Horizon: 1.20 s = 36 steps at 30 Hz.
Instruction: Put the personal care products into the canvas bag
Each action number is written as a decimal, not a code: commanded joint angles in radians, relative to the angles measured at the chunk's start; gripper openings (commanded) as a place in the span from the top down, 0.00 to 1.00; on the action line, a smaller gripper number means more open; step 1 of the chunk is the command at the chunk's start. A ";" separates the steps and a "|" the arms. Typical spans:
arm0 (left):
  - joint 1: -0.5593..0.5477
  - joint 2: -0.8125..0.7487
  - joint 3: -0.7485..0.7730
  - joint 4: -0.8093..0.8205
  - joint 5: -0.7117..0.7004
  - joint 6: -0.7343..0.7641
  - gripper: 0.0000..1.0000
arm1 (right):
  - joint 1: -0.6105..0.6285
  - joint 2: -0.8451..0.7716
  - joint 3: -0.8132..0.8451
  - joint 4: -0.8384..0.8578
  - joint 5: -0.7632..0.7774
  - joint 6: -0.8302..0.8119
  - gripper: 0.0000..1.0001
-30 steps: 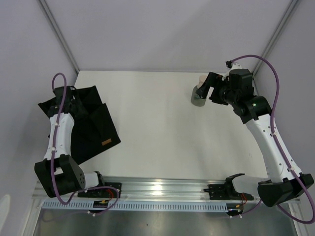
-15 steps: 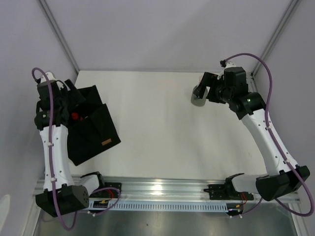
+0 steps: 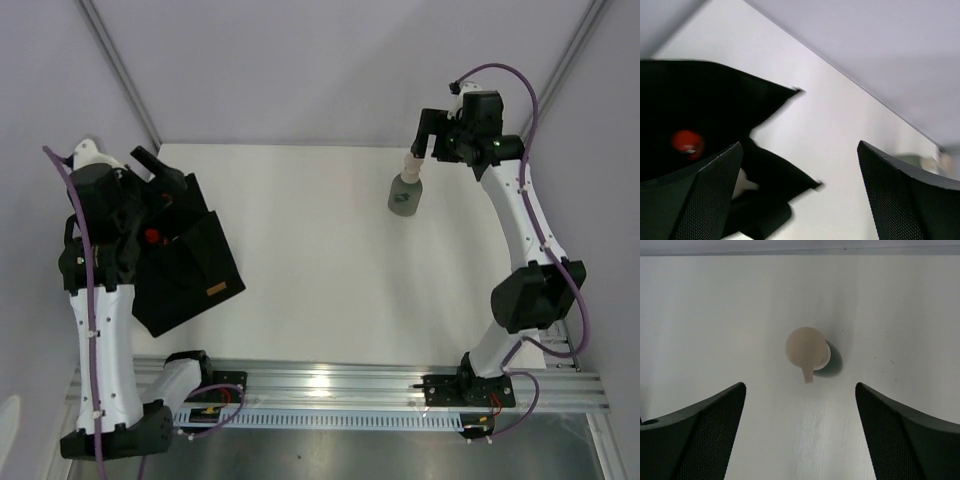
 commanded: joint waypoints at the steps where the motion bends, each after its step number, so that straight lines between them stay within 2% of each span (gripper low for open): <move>1: -0.168 -0.047 -0.007 -0.007 -0.060 -0.121 0.01 | 0.008 0.098 0.102 -0.013 -0.021 -0.057 0.05; 4: -0.233 -0.052 0.010 -0.034 -0.067 -0.116 0.01 | 0.024 0.192 0.201 -0.041 0.019 -0.076 0.03; 9: -0.248 -0.077 0.042 -0.097 -0.065 -0.079 0.01 | 0.007 0.323 0.335 -0.108 0.100 -0.069 0.01; 16: -0.253 -0.164 -0.009 -0.142 0.009 -0.094 0.01 | 0.014 0.366 0.326 -0.096 0.132 -0.100 0.07; 20: -0.270 -0.225 -0.094 -0.145 0.068 -0.099 0.01 | 0.045 0.397 0.356 -0.102 0.151 -0.116 0.09; 25: -0.280 -0.254 -0.098 -0.194 0.093 -0.079 0.01 | 0.099 0.429 0.358 -0.133 0.199 -0.119 0.18; 30: -0.302 -0.264 -0.058 -0.221 0.067 -0.058 0.01 | 0.111 0.420 0.329 -0.145 0.228 -0.116 0.20; 33: -0.319 -0.258 -0.039 -0.221 0.064 -0.053 0.01 | 0.116 0.406 0.326 -0.147 0.235 -0.115 0.27; 35: -0.328 -0.256 -0.038 -0.217 0.068 -0.055 0.01 | 0.123 0.398 0.327 -0.158 0.245 -0.126 0.40; 36: -0.332 -0.255 -0.038 -0.212 0.070 -0.056 0.01 | 0.128 0.397 0.329 -0.162 0.252 -0.132 0.50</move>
